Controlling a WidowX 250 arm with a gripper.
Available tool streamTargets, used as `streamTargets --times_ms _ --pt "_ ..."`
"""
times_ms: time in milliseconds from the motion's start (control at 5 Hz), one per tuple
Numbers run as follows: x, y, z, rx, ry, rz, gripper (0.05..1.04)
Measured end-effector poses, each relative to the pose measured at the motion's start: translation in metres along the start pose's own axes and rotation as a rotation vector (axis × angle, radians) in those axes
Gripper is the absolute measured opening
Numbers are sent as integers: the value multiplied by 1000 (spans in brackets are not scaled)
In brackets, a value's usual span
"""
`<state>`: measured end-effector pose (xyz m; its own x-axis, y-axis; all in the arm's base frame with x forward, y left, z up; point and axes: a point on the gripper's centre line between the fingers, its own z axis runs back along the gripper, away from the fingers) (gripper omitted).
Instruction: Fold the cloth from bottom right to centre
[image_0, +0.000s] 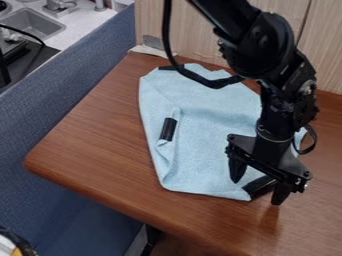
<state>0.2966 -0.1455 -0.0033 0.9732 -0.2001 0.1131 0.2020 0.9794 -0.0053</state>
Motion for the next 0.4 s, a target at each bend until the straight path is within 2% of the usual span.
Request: streamTargets --times_ms 200,400 --pt "0 4 -13 44 50 12 998" --pt "7 2 -15 71 54 5 952"
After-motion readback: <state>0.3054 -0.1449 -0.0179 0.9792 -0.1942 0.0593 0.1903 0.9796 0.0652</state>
